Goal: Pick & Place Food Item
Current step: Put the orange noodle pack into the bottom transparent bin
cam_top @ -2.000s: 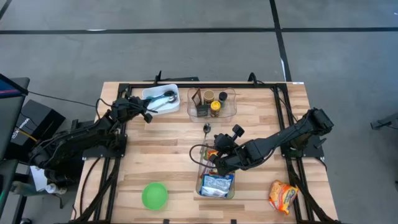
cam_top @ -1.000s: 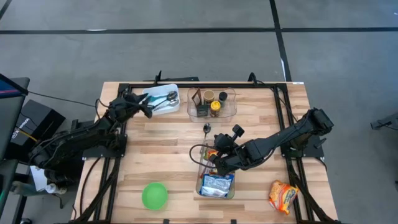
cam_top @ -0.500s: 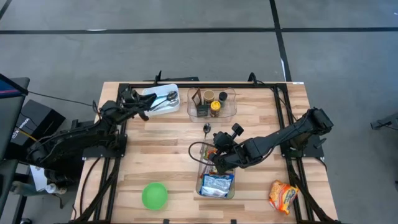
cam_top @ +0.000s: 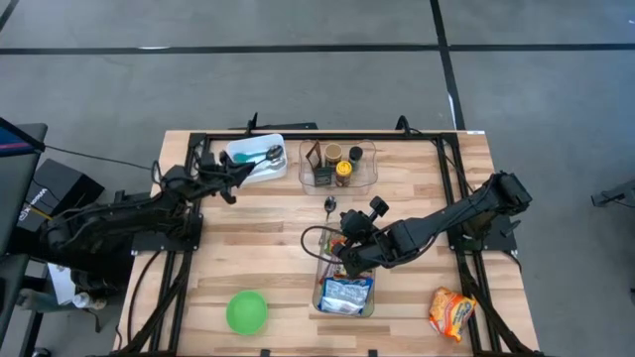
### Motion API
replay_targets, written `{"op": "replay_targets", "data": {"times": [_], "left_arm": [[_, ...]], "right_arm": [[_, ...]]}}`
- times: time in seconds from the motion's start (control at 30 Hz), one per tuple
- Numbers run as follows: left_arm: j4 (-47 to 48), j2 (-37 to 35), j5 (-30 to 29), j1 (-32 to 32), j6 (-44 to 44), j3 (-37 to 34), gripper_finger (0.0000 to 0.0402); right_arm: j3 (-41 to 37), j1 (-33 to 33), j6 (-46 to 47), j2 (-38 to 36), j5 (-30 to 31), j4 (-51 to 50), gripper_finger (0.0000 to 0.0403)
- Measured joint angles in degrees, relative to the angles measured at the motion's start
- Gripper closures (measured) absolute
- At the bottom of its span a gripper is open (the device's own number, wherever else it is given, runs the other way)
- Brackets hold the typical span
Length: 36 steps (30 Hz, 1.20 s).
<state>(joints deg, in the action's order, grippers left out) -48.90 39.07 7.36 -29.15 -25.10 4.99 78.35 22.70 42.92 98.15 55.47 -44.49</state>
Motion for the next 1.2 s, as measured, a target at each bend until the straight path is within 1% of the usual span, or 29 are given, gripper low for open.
{"op": "replay_targets", "data": {"times": [0.13, 0.23, 0.9, 1.03, 1.2], "left_arm": [[0.0, 0.0, -0.3, 3.6, -2.4, 0.0, 0.0401], [0.0, 0.0, -0.3, 7.4, -3.6, 0.0, 0.0401], [0.4, 0.0, 0.1, 38.3, -3.8, 0.4, 0.0401], [0.1, 0.0, 0.1, 41.6, -3.5, 0.4, 0.0401], [-1.6, 0.0, 0.0, 42.0, -1.9, 0.4, 0.0401]], "right_arm": [[0.0, -0.3, 0.0, 0.0, 0.0, 0.0, 0.0399], [0.0, -0.6, 0.0, 0.0, 0.0, 0.1, 0.0399], [0.0, -0.7, 0.2, 0.0, -0.1, 0.4, 0.0399], [0.0, -0.7, 0.1, 0.0, -1.2, 0.4, 0.0399], [0.0, -0.7, 0.1, 0.0, -1.6, 0.4, 0.0399]]}}
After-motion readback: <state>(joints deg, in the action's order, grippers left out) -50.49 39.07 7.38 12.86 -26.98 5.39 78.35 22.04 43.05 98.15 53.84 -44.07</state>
